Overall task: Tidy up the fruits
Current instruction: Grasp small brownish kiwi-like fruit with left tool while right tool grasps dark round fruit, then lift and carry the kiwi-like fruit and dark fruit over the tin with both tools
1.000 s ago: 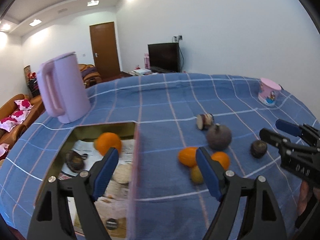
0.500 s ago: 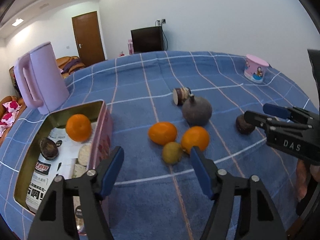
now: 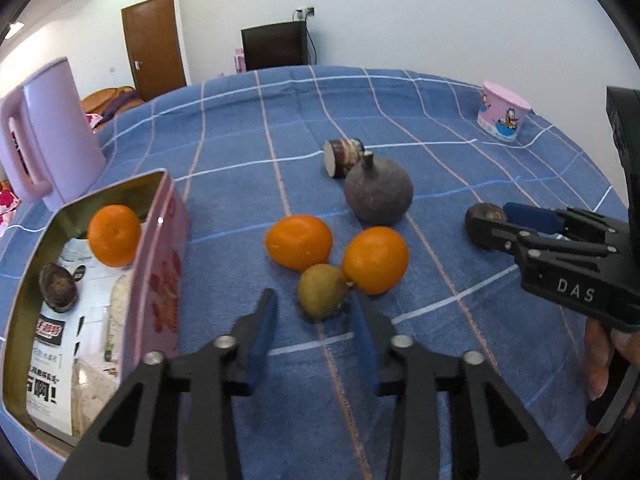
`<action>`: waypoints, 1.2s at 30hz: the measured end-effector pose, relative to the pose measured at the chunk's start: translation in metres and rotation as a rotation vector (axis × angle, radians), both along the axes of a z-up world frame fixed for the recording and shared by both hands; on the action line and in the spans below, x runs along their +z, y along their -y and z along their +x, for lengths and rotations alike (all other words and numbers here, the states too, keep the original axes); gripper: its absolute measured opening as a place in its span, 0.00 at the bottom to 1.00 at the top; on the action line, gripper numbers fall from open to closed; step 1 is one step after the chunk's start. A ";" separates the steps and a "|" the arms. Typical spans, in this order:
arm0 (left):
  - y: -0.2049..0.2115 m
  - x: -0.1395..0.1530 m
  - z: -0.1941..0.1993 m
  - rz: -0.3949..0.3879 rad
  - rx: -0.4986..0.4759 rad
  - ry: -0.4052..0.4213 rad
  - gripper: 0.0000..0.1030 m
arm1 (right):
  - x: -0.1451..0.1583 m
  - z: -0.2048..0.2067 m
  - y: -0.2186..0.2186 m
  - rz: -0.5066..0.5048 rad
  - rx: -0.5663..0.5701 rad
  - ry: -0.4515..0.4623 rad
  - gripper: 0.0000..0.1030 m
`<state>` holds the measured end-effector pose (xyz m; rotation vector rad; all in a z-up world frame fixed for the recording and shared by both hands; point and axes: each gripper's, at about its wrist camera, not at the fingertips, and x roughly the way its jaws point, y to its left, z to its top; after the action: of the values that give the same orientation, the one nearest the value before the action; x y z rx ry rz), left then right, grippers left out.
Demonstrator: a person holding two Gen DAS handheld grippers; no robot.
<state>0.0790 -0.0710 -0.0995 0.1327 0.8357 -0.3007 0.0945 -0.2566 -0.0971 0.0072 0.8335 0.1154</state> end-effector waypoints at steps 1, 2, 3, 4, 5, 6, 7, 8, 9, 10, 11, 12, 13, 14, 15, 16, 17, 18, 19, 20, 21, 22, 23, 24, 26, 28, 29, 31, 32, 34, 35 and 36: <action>0.000 -0.001 0.001 -0.009 -0.007 -0.010 0.25 | -0.001 0.001 0.000 0.005 0.002 -0.005 0.47; 0.000 -0.001 0.001 -0.012 -0.006 -0.008 0.25 | -0.002 0.002 0.000 0.009 0.004 -0.012 0.45; -0.001 0.000 0.001 -0.014 -0.004 -0.004 0.25 | -0.003 0.003 0.000 0.013 0.010 -0.018 0.39; -0.002 0.000 0.000 -0.017 0.001 0.003 0.25 | -0.003 0.003 0.000 0.014 0.013 -0.020 0.38; -0.003 0.001 -0.001 -0.020 0.005 0.012 0.25 | -0.003 0.002 -0.001 0.016 0.018 -0.019 0.38; -0.003 0.002 -0.002 -0.020 0.007 0.024 0.25 | -0.003 0.002 -0.001 0.019 0.023 -0.017 0.38; -0.003 0.003 -0.004 -0.022 0.009 0.036 0.25 | -0.002 0.001 -0.002 0.020 0.027 -0.011 0.38; -0.004 0.005 -0.005 -0.019 0.013 0.048 0.25 | -0.001 0.000 -0.002 0.019 0.028 -0.005 0.38; -0.004 0.006 -0.006 -0.016 0.019 0.059 0.25 | 0.000 -0.001 -0.002 0.018 0.029 0.001 0.38; -0.004 0.007 -0.007 -0.014 0.023 0.072 0.25 | 0.001 -0.002 -0.002 0.018 0.029 0.010 0.38; -0.004 0.007 -0.008 -0.012 0.025 0.081 0.25 | 0.003 -0.004 -0.002 0.020 0.033 0.021 0.38; -0.004 0.008 -0.009 -0.010 0.029 0.091 0.25 | 0.004 -0.005 -0.002 0.021 0.036 0.027 0.37; -0.004 0.009 -0.010 -0.009 0.033 0.102 0.25 | 0.005 -0.006 -0.003 0.019 0.037 0.033 0.37; -0.005 0.010 -0.010 -0.009 0.034 0.108 0.25 | 0.006 -0.007 -0.003 0.017 0.037 0.040 0.37; -0.006 0.011 -0.011 -0.012 0.036 0.114 0.25 | 0.006 -0.008 -0.003 0.017 0.040 0.046 0.37; -0.007 0.012 -0.011 -0.016 0.041 0.121 0.25 | 0.007 -0.009 -0.003 0.018 0.043 0.053 0.37; -0.008 0.012 -0.012 -0.021 0.045 0.125 0.25 | 0.008 -0.009 -0.004 0.017 0.044 0.059 0.37; -0.010 0.013 -0.012 -0.028 0.050 0.129 0.25 | 0.009 -0.010 -0.004 0.016 0.046 0.066 0.37; -0.011 0.013 -0.012 -0.033 0.053 0.131 0.25 | 0.010 -0.010 -0.005 0.018 0.049 0.070 0.37; -0.013 0.014 -0.013 -0.040 0.059 0.136 0.25 | 0.011 -0.012 -0.005 0.020 0.053 0.081 0.37; -0.014 0.015 -0.013 -0.044 0.063 0.140 0.25 | 0.012 -0.012 -0.005 0.020 0.054 0.086 0.37; -0.015 0.015 -0.014 -0.050 0.064 0.144 0.25 | 0.013 -0.012 -0.006 0.019 0.054 0.091 0.37; -0.015 0.015 -0.014 -0.052 0.066 0.148 0.25 | 0.014 -0.015 -0.006 0.021 0.057 0.100 0.37; -0.015 0.016 -0.015 -0.053 0.069 0.152 0.25 | 0.014 -0.015 -0.007 0.023 0.059 0.106 0.37; -0.017 0.017 -0.016 -0.056 0.073 0.164 0.25 | 0.016 -0.018 -0.007 0.024 0.063 0.125 0.37; -0.017 0.018 -0.019 -0.056 0.077 0.180 0.25 | 0.018 -0.020 -0.008 0.024 0.064 0.138 0.37; -0.017 0.018 -0.020 -0.056 0.078 0.187 0.25 | 0.018 -0.021 -0.008 0.023 0.065 0.147 0.37; -0.017 0.019 -0.023 -0.056 0.079 0.202 0.25 | 0.020 -0.022 -0.008 0.023 0.065 0.158 0.37; -0.017 0.020 -0.023 -0.056 0.080 0.209 0.25 | 0.020 -0.023 -0.008 0.023 0.066 0.164 0.37; -0.018 0.021 -0.025 -0.057 0.084 0.219 0.25 | 0.022 -0.024 -0.008 0.024 0.066 0.175 0.37; -0.018 0.021 -0.026 -0.058 0.085 0.223 0.25 | 0.022 -0.025 -0.008 0.023 0.066 0.180 0.37; -0.018 0.021 -0.026 -0.059 0.087 0.226 0.25 | 0.023 -0.026 -0.008 0.024 0.067 0.185 0.37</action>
<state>0.0532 -0.0526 -0.0781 0.0731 0.6058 -0.2237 0.0686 -0.2489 -0.0745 -0.0084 0.6474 0.1862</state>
